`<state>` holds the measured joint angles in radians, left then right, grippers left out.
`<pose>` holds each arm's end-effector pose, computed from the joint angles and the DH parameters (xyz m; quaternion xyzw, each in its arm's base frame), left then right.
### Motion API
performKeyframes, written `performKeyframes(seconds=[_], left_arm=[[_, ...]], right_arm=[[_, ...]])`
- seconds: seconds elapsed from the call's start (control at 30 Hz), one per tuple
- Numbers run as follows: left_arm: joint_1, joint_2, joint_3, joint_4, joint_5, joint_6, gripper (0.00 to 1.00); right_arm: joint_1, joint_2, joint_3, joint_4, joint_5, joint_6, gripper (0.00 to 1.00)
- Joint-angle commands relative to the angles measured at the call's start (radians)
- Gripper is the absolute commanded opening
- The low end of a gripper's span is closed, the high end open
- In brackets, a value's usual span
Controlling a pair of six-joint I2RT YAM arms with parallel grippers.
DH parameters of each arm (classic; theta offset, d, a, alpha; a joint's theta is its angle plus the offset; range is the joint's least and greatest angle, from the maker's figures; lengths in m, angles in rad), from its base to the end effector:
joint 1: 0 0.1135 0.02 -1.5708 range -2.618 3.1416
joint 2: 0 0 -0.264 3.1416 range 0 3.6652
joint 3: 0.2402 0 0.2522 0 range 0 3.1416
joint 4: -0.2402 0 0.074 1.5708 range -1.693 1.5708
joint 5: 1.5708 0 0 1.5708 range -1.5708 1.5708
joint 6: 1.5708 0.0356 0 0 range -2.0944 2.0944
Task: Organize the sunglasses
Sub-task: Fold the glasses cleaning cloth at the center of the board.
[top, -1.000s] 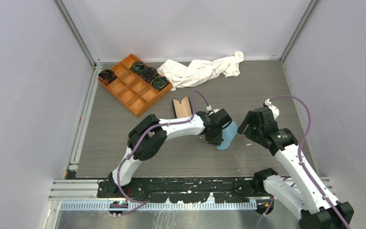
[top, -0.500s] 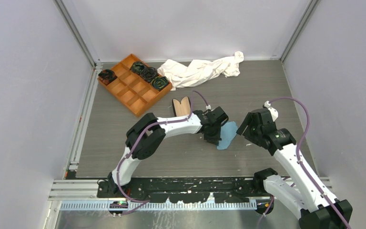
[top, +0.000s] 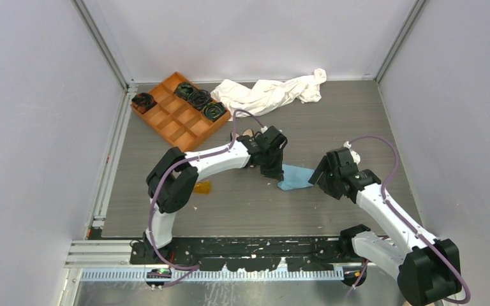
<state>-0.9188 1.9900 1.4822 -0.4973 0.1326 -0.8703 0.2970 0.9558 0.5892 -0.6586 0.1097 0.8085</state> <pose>0.2567 -0.3441 0.1957 0.0417 0.9574 -0.2570 0.1247 0.1681 0.0474 0.2038 0.2575 0.9266 0.0963 0.2567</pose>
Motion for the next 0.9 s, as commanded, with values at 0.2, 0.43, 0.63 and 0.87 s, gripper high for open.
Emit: performKeyframes(seconds=[0.2,0.43,0.63,0.87], left_arm=[[0.000,-0.083,0.065,0.017,0.132,0.042,0.00],[-0.001,-0.105,0.145,0.017,0.179,0.012,0.00],[-0.010,-0.164,0.180,0.030,0.183,-0.017,0.00],[0.088,-0.149,0.007,0.035,-0.025,0.016,0.00]], right_arm=[[-0.003,0.041,-0.020,0.153,-0.045,0.069,0.65],[-0.003,-0.014,-0.012,0.073,-0.002,0.112,0.58],[-0.002,-0.140,-0.028,0.004,0.036,0.142,0.60],[-0.003,-0.082,-0.028,0.011,-0.026,0.137,0.59]])
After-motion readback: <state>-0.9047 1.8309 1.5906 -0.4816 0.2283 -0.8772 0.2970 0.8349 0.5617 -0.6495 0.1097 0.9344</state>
